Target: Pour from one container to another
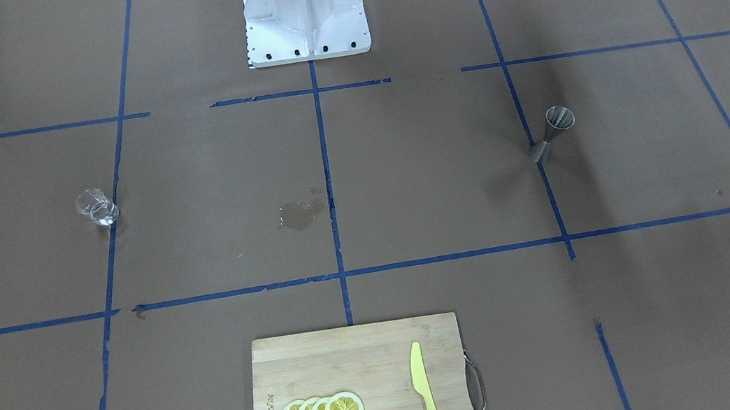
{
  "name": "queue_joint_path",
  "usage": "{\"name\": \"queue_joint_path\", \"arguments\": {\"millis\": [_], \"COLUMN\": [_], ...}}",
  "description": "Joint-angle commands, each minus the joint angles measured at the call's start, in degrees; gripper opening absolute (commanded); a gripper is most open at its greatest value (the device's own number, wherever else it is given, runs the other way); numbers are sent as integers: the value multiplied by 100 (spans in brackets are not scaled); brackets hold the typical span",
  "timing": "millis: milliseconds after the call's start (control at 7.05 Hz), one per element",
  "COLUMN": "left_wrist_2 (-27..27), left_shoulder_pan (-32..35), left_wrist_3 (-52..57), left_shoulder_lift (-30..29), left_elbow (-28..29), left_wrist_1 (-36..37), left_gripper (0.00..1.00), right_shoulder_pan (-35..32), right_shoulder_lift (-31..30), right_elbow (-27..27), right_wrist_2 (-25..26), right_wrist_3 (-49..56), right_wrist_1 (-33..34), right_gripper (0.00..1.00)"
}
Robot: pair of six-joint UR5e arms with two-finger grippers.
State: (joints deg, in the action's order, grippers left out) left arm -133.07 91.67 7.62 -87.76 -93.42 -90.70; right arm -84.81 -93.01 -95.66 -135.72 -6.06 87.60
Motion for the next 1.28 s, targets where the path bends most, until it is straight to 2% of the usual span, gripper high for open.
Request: {"name": "queue_joint_path", "arguments": {"millis": [0,567,992,1134], "left_wrist_2": [-9,-17,-499,-483], "left_shoulder_pan": [0,0,9,0], "left_wrist_3": [3,-23,-103,-137], "left_shoulder_lift": [-4,40,-22,-56], "left_elbow": [-53,-132,-264,-230], "left_wrist_1": [8,-18,-18,-114], "left_gripper": [100,100,100,100], "right_shoulder_pan": [0,0,9,9], "right_shoulder_lift": [-76,-59,11,11], "right_elbow": [-32,-67,-23,-40], "right_wrist_2": [-164,-174,-130,-139], "right_wrist_3": [-1,-27,-53,-62], "right_wrist_1": [-32,-50,-50,-50], "right_gripper": [100,100,100,100]}}
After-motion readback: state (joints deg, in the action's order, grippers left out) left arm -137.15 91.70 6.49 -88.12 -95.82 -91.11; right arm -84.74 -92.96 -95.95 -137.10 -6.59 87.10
